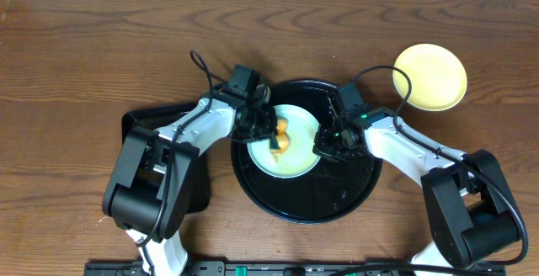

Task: Clean dirty plates on tray and stack at the side
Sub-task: 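Scrub the mint plate with the sponge in the left gripper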

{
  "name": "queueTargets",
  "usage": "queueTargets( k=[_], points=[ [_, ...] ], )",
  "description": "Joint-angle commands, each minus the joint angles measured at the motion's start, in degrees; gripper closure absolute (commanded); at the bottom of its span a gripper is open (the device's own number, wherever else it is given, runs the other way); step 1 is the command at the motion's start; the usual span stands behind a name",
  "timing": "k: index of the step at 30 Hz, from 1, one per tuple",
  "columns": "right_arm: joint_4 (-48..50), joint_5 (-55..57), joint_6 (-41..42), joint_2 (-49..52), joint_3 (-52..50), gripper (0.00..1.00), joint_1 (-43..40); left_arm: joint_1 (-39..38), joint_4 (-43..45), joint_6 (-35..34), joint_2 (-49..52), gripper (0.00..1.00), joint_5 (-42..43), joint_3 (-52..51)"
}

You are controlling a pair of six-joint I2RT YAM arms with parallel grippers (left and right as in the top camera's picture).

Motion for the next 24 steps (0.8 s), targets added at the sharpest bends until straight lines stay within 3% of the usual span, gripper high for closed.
queueTargets(
  k=[1, 6, 15, 18, 24],
  points=[
    [-2.6, 3.7, -0.8, 2.2, -2.8, 0.99, 0.6, 0.5, -0.7, 5.0, 2.8, 0.93, -20.2, 2.4],
    [-3.0, 3.7, -0.8, 2.2, -2.8, 0.99, 0.5, 0.6, -5.0, 5.3, 2.8, 0.93, -26.6, 3.5],
    [-2.9, 3.7, -0.7, 2.2, -2.8, 0.99, 0.5, 0.4, -17.4, 4.0, 2.8, 0.93, -26.8, 3.5],
    [-2.8, 3.7, -0.7, 2.2, -2.8, 0.99, 0.5, 0.2, -20.0, 3.9, 2.8, 0.92, -23.2, 3.5],
    [-2.7, 3.7, -0.7, 2.2, -2.8, 0.99, 0.5, -2.3, -18.9, 11.1, 2.8, 0.92, -8.9, 3.5]
  ],
)
